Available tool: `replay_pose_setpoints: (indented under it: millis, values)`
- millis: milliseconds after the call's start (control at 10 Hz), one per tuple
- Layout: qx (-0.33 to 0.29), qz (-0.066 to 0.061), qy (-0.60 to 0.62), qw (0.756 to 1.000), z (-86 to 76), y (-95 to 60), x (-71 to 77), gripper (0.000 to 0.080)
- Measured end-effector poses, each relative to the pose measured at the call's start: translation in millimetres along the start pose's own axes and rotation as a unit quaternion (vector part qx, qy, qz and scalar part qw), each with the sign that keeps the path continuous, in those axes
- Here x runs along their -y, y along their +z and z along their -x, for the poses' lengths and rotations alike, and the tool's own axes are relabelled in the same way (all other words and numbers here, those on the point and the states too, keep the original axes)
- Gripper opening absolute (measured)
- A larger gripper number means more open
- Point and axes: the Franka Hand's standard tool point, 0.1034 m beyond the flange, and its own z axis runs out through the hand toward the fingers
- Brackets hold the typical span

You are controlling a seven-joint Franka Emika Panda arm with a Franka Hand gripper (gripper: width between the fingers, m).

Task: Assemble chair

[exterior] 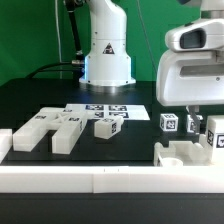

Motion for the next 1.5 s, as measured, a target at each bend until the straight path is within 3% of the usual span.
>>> replay_pose_setpoints:
  millis: [400,600,800,1100,1500]
  values:
    - [0.000,0.000,-0.078,0.997,-0.4,0.4,-4.3,0.0622]
    - [0.001,0.000,-0.077,0.997,-0.3,0.8,-5.0,0.0288]
    - [0.001,0.000,-0.060,0.998,-0.3,0.9,-5.1,0.0290]
    - [0.000,-0.005,0.068,0.998,-0.8,1.4,-7.1,0.0290]
    - [0.000,-0.017,0.266,0.964,-1.5,2.2,-11.1,0.0291]
